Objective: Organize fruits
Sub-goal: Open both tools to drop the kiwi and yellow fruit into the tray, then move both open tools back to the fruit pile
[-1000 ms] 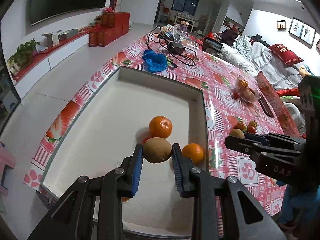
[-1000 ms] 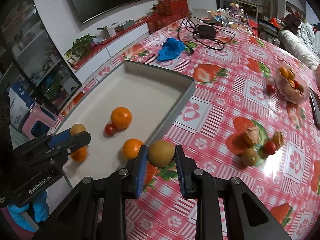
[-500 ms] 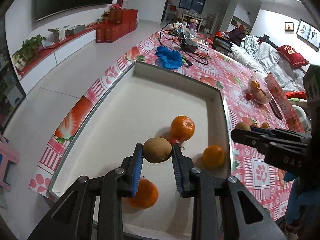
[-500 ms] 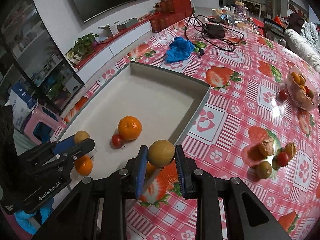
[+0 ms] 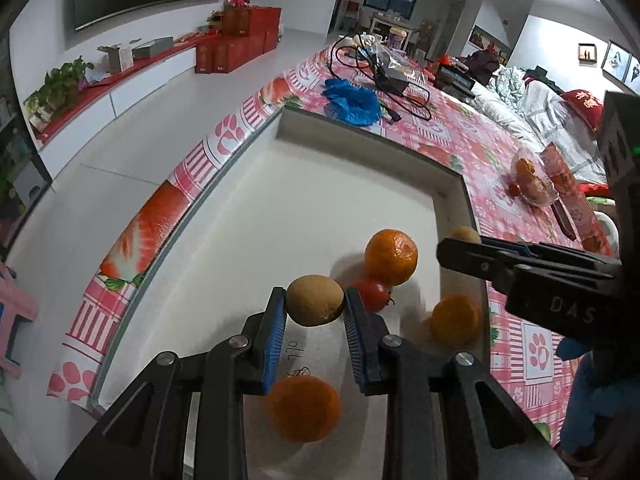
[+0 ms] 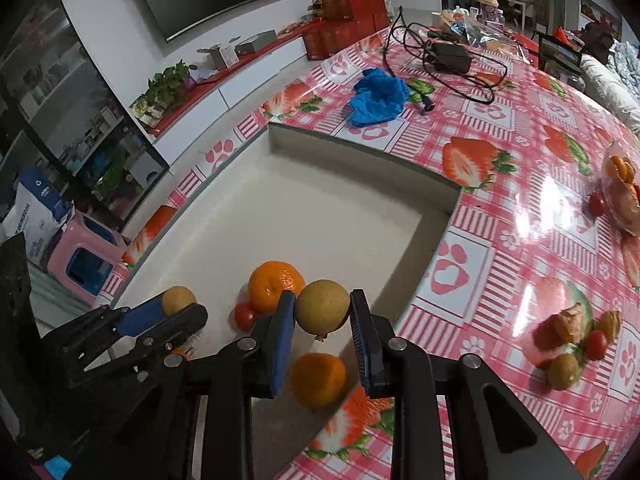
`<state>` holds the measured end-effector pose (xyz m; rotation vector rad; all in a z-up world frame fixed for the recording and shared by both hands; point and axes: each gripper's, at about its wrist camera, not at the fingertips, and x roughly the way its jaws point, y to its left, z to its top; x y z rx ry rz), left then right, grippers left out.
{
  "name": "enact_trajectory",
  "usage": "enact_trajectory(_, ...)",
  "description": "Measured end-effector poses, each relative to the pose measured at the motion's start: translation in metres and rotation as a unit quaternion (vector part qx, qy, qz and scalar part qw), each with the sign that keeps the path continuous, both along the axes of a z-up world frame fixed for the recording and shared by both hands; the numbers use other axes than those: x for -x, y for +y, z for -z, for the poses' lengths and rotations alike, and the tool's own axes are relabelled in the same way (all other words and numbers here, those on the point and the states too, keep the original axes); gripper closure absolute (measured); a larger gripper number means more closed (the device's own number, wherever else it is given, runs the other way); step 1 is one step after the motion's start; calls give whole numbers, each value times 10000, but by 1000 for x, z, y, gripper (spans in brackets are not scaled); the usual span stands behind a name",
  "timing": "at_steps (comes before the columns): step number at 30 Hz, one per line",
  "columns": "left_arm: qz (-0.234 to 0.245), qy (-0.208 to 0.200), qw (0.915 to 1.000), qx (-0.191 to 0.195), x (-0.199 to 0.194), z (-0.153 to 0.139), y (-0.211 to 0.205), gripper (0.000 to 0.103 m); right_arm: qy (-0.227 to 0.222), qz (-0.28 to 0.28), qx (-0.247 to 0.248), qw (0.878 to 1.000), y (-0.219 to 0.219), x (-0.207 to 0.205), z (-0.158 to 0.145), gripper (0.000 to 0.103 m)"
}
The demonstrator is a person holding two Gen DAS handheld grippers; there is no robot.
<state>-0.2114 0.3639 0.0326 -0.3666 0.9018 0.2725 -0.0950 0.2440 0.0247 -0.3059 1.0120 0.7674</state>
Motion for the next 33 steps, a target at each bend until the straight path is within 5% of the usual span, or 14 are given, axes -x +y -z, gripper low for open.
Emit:
enact_trajectory(4, -17, 45, 10000, -19, -2, 3, -1, 68, -13, 36, 26, 10000, 4, -1, 5, 74)
enact_trajectory(8, -52, -3, 10000, -57, 0, 1, -2, 34, 51, 50, 62, 10000, 3, -3, 9, 74)
enact_trajectory(11, -114, -47, 9999, -112, 2, -2, -3, 27, 139, 91, 17, 9999, 0, -6, 9, 74)
enact_trajectory(13, -117, -43, 9998, -145, 3, -3, -5, 25, 169, 102, -25, 9998, -3, -6, 7, 63)
enact_trajectory(14, -115, -42, 9998, -169, 4, -4, -6, 24, 148, 116, -73, 9998, -5, -5, 4, 35)
enact_trajectory(15, -116, -43, 9998, -182, 4, -5, -7, 24, 148, 50, -256, 9996, -7, -3, -1, 27)
enact_trajectory(22, -33, -92, 9996, -272, 10, -16, -21, 23, -188, 161, -158, 9996, -23, 8, -17, 23)
enact_trajectory(24, 42, -104, 9995, -295, 10, -20, -29, 23, -195, 335, -164, 9991, -36, 7, -18, 0)
enact_trajectory(33, 696, -186, 9962, -487, 3, -33, -87, 23, -235, 1309, -201, 9909, -129, -6, -23, 0)
